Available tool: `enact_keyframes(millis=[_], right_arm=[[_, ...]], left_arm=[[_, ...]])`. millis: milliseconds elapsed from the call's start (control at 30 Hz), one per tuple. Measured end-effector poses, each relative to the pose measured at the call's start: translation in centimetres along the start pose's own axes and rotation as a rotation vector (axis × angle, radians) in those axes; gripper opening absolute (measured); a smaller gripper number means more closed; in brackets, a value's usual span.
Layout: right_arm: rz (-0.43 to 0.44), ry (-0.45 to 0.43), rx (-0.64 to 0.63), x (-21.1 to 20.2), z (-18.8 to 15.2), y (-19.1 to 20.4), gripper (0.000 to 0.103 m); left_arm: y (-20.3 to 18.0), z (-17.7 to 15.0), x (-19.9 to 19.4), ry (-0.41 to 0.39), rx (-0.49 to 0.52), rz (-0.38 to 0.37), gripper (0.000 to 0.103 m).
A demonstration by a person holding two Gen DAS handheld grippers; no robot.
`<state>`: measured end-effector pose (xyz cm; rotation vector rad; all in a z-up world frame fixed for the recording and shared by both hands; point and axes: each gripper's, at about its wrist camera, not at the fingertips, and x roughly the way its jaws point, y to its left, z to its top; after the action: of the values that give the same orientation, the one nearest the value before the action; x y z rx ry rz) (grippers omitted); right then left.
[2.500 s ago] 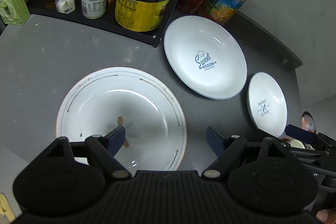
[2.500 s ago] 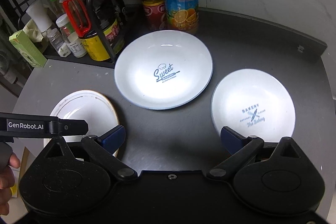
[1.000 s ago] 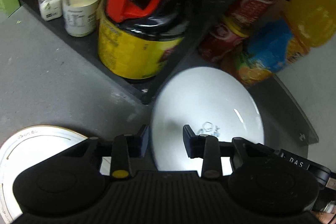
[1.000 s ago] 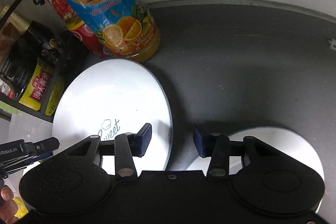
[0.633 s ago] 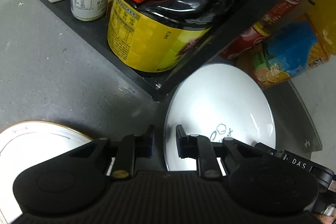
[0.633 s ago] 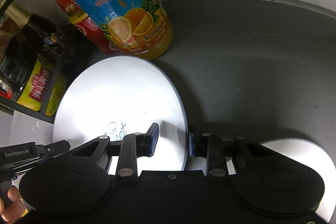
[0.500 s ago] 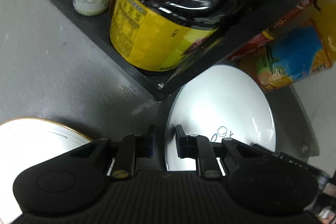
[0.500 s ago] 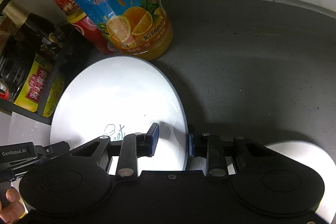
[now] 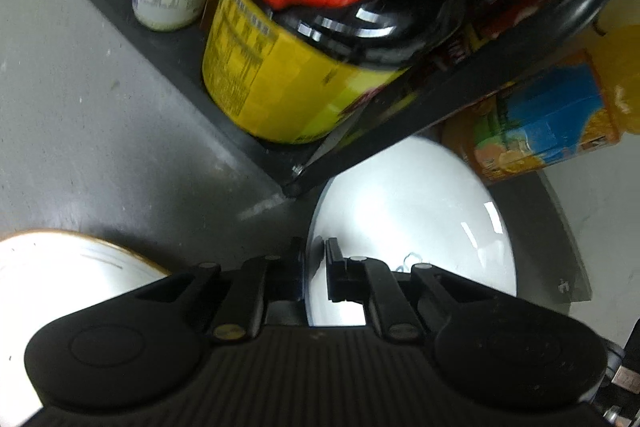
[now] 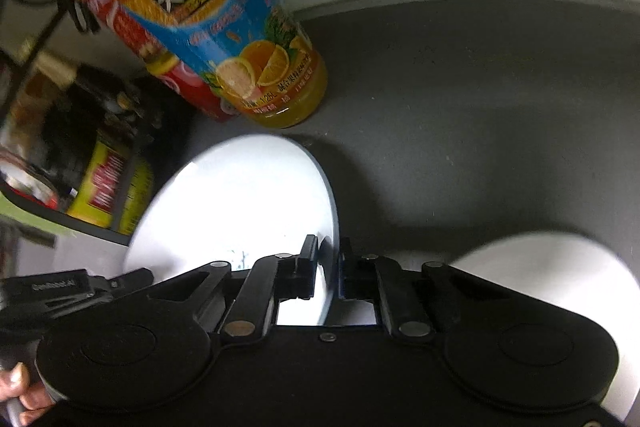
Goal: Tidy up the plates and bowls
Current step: 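Lift the Sweet plate with both tools and carry it over the flower plate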
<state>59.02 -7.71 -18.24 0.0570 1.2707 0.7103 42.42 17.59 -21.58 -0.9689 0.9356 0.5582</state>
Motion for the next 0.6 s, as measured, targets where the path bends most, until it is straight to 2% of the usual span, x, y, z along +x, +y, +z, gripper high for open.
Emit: enact_keyframes(millis=[167,600], right_arm=[[0.024,-0.011,0.013,-1.6,-1.1,0.2,0.008],[0.013,-0.089,0.045,-5.0,-4.0,2.4,0.008]], left_arm=[[0.5,0.6,-1.4,0.011,-0.004,-0.046,0.005],[1.7,0.2,-4.4,0.039,0.060,-0.089,0.005]])
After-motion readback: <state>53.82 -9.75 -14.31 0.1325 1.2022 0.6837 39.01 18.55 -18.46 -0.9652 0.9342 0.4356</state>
